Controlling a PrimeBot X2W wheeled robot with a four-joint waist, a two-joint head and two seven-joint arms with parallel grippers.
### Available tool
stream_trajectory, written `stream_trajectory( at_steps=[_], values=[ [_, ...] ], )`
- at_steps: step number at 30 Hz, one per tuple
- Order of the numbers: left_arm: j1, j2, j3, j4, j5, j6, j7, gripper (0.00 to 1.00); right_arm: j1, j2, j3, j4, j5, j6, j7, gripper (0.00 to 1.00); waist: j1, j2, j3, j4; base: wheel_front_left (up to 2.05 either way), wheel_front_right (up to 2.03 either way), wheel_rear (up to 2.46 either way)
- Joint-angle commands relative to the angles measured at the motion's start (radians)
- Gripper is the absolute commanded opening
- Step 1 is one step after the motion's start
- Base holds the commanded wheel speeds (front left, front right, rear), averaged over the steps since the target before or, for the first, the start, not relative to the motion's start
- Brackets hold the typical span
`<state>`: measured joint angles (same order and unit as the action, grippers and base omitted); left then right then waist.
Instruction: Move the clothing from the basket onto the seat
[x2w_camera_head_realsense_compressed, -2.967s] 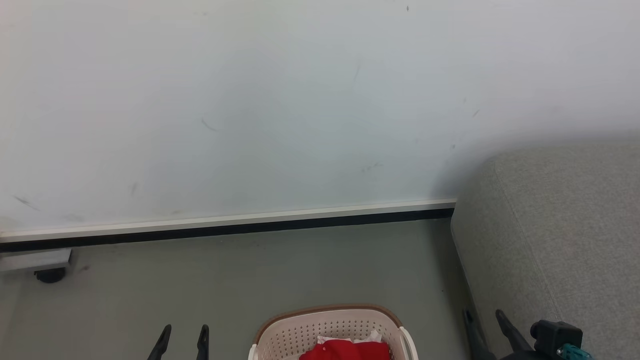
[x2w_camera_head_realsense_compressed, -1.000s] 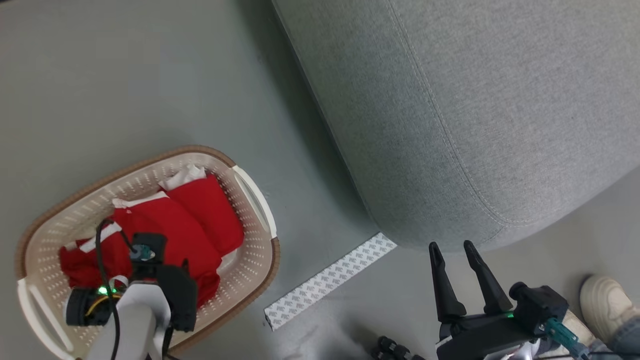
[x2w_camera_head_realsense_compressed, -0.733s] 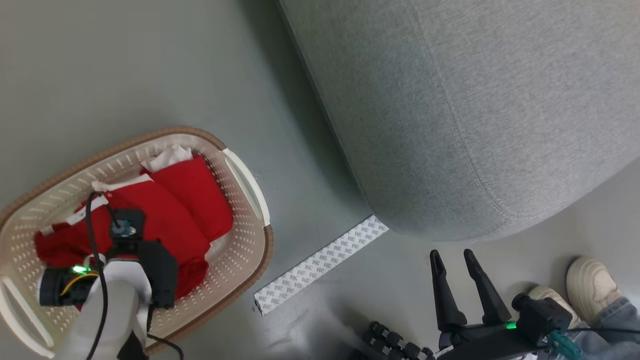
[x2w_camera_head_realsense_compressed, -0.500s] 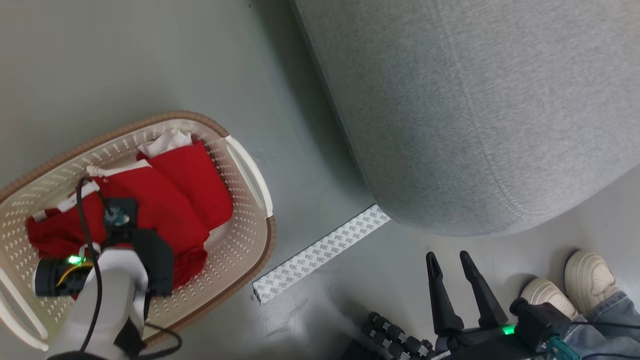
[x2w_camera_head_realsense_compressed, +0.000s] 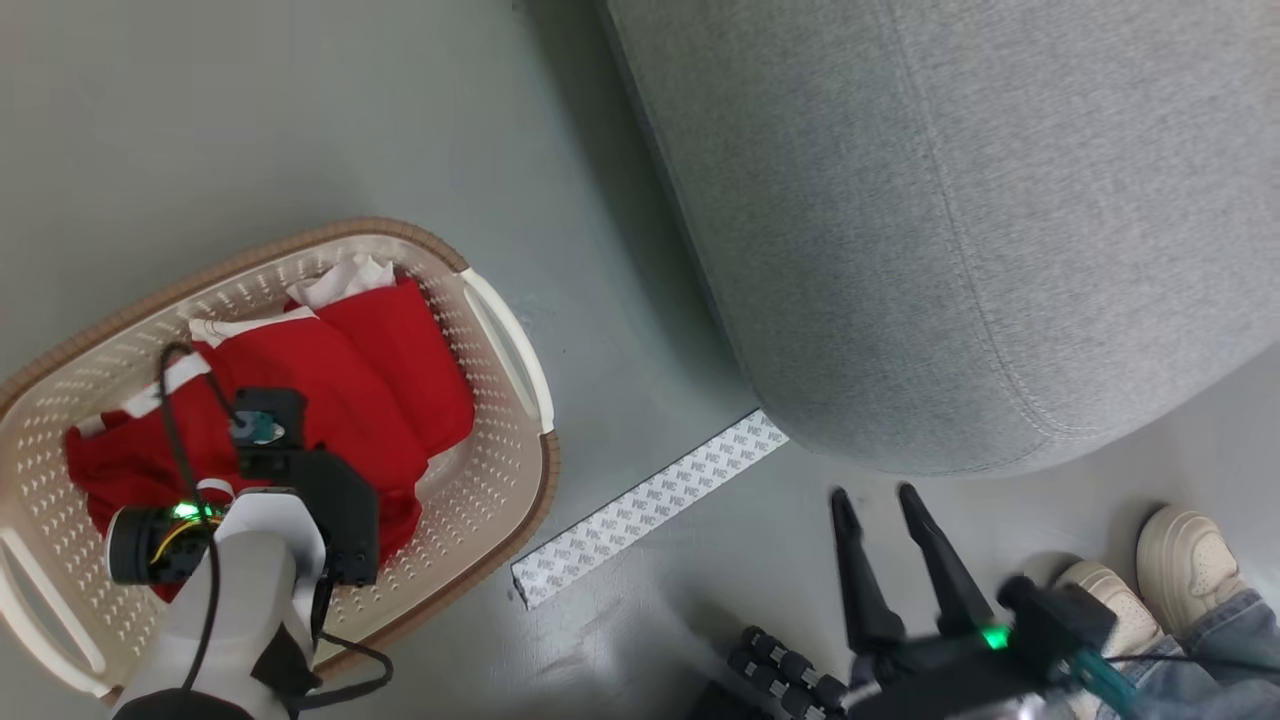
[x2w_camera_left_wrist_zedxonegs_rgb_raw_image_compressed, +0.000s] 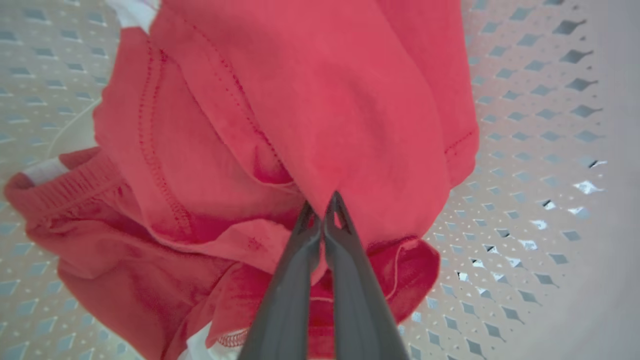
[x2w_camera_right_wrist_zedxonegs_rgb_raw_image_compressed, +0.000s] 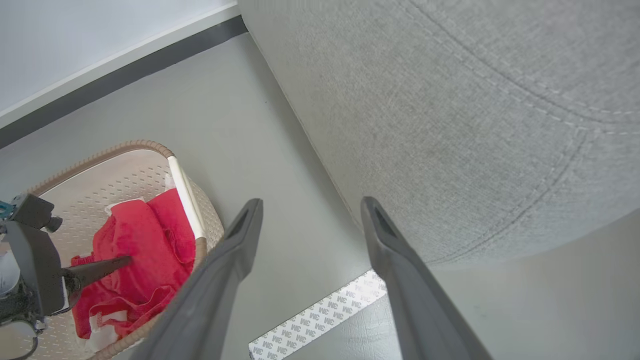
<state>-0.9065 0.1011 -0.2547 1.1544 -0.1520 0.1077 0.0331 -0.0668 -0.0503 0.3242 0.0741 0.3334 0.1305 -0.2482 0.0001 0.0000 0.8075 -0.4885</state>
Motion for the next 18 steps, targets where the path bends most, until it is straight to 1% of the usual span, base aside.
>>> stream_trajectory(
  at_steps=[1,3,8,11,12,13,14,18],
  values=[
    [0.003,0.006,0.009,0.005,-0.02,-0.011,-0.01,0.0,-0.023,0.003,0.008,0.006,0.0,0.0,-0.005,1.0,-0.0001,0.0,-0.018,-0.011,0.0,0.0,0.0],
    [0.01,0.028,0.008,0.004,-0.019,-0.026,-0.022,0.0,-0.068,0.003,0.038,0.029,0.009,0.0,-0.006,1.0,-0.0001,0.0,-0.04,-0.026,0.0,0.0,0.0],
    [0.044,0.008,0.003,-0.001,-0.043,-0.081,-0.059,0.0,-0.146,0.002,0.059,0.106,0.032,0.0,-0.007,1.0,-0.0001,0.0,-0.158,0.019,0.0,0.0,0.0],
    [0.054,-0.013,0.012,-0.016,-0.078,-0.115,-0.08,0.0,-0.168,0.001,0.042,0.148,0.034,0.0,-0.007,1.0,-0.0001,0.0,-0.235,0.068,0.0,0.0,0.0],
    [0.074,-0.028,0.007,-0.025,-0.093,-0.136,-0.094,0.0,-0.165,0.001,0.035,0.181,0.026,0.0,-0.005,1.0,-0.0001,0.0,-0.299,0.108,0.0,0.0,0.0],
    [0.091,-0.036,0.001,-0.028,-0.096,-0.147,-0.099,0.0,-0.155,0.0,0.033,0.199,0.02,0.0,-0.001,1.0,-0.0001,0.0,-0.338,0.13,0.0,0.0,0.0],
    [0.091,-0.036,0.001,-0.028,-0.096,-0.147,-0.099,0.0,-0.155,0.0,0.033,0.199,0.02,0.0,-0.001,1.0,-0.0001,0.0,-0.338,0.13,0.0,0.0,0.0],
    [0.13,-0.05,-0.031,-0.058,-0.136,-0.187,-0.107,0.0,-0.11,-0.006,0.02,0.24,-0.006,0.0,0.029,1.0,-0.0001,0.0,-0.478,0.212,0.0,0.0,0.0]
  ],
)
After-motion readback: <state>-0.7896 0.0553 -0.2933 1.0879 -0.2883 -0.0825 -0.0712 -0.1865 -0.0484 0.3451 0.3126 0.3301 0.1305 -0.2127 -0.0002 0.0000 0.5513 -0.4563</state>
